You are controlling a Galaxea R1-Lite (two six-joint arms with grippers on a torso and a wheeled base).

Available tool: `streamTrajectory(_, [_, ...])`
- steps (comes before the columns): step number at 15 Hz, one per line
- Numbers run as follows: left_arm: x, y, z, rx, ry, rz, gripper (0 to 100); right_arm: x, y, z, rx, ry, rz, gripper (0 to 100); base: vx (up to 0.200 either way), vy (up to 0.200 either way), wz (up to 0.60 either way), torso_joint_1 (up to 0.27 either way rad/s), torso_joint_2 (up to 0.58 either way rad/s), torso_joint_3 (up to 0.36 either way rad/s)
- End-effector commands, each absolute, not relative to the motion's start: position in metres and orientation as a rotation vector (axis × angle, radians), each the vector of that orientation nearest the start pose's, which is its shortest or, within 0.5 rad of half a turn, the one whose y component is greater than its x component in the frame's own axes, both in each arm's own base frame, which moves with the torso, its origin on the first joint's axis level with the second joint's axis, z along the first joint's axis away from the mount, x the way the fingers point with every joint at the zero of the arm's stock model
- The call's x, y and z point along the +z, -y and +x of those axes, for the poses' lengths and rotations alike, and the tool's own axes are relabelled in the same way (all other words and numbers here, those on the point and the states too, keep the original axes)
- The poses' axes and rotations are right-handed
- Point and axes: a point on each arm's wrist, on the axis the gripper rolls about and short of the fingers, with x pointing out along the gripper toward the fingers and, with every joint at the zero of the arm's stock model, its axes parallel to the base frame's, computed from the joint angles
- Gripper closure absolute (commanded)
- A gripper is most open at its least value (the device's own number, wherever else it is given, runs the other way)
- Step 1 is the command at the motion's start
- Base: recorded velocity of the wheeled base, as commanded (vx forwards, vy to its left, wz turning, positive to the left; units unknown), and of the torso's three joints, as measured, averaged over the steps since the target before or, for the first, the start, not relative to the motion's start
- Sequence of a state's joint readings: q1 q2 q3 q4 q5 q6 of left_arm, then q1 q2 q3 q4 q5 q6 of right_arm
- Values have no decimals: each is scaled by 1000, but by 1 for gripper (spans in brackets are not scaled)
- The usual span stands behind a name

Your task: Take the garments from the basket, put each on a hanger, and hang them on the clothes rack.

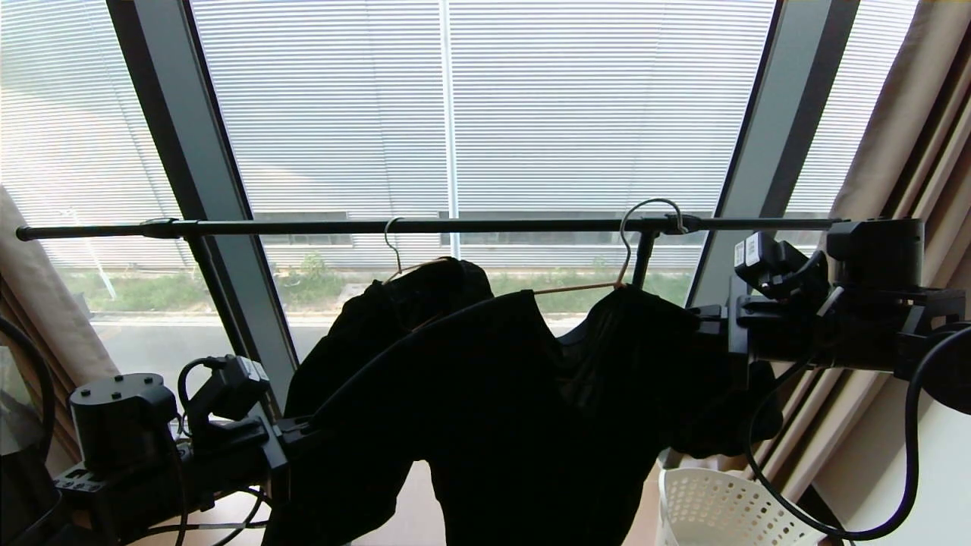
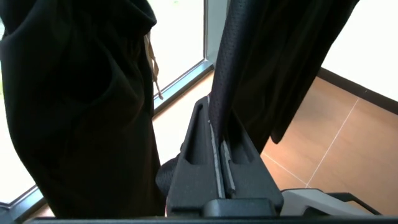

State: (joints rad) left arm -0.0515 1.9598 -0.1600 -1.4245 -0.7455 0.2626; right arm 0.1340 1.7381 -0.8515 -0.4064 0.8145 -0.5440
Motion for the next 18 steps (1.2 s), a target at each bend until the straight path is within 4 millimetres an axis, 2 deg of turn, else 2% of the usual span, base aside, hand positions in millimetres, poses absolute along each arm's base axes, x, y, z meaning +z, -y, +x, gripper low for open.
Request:
streamTrajectory(1, [53, 27, 237, -828, -264, 112, 100, 164, -57, 299, 1025, -203, -328, 100, 0, 0, 0, 0, 0, 0])
streamTrajectory(11, [51, 29, 234, -840, -251, 122, 100, 164, -54, 300, 1016, -205, -328, 100, 0, 0, 0, 0, 0, 0])
streamTrajectory(12, [51, 29, 233, -854, -251, 119, 0, 164, -54, 300, 1016, -203, -328, 100, 0, 0, 0, 0, 0, 0])
streamTrajectory(18, [54, 29, 226, -936, -195, 105, 0, 162, -55, 301, 1016, -211, -326, 100, 0, 0, 0, 0, 0, 0])
